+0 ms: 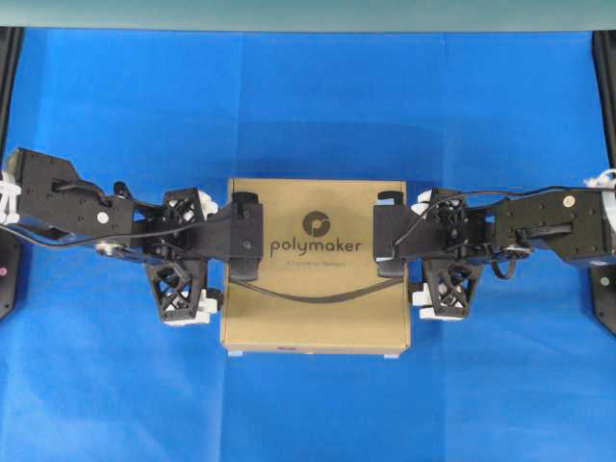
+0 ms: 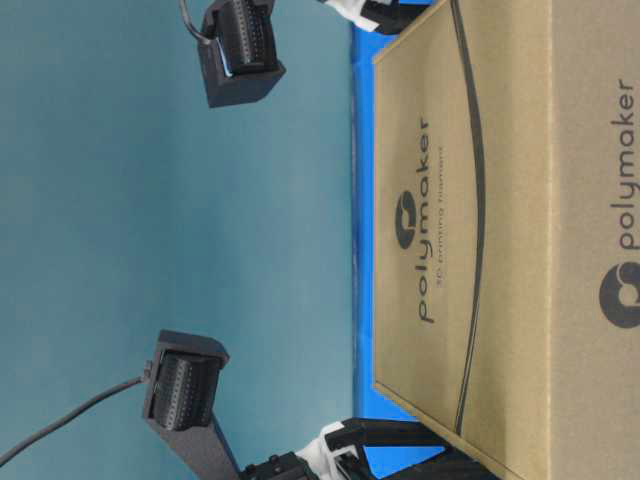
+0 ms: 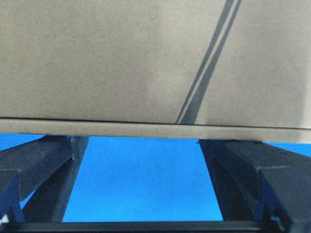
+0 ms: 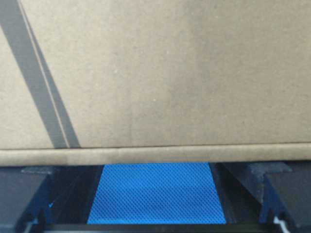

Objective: Lift up the cardboard box by clamping it between your arms.
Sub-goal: 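Squeeze the box between both grippers and raise it upward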

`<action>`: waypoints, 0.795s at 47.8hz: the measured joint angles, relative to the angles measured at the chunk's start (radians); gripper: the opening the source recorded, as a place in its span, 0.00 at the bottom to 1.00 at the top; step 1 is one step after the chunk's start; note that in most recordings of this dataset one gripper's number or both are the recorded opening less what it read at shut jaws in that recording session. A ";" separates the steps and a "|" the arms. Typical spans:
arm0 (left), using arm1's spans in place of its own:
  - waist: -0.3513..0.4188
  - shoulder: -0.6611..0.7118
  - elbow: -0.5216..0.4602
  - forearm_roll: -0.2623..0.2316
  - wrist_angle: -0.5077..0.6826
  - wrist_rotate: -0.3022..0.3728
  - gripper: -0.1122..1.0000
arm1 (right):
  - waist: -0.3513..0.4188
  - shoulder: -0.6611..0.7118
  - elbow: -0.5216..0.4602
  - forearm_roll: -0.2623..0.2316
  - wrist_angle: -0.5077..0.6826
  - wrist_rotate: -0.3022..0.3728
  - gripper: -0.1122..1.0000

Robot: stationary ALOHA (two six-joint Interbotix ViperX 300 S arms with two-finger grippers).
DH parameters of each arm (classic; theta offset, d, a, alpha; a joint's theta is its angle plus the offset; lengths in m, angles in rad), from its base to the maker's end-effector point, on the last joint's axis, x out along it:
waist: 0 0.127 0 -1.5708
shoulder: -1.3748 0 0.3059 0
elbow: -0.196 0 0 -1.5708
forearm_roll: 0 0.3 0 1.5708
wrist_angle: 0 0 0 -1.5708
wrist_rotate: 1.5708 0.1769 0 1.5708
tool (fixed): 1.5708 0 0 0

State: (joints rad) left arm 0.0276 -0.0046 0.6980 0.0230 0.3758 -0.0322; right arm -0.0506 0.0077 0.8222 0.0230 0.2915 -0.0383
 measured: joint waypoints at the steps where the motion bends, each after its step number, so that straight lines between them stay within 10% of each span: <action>1: 0.000 0.000 0.000 0.000 0.002 0.002 0.89 | 0.000 -0.002 0.000 0.000 -0.002 -0.002 1.00; 38: 0.006 -0.081 -0.067 0.006 0.173 0.005 0.89 | 0.000 -0.069 -0.080 0.000 0.176 0.000 1.00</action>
State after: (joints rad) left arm 0.0337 -0.0859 0.6305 0.0291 0.5492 -0.0276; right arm -0.0506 -0.0614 0.7424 0.0230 0.4679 -0.0383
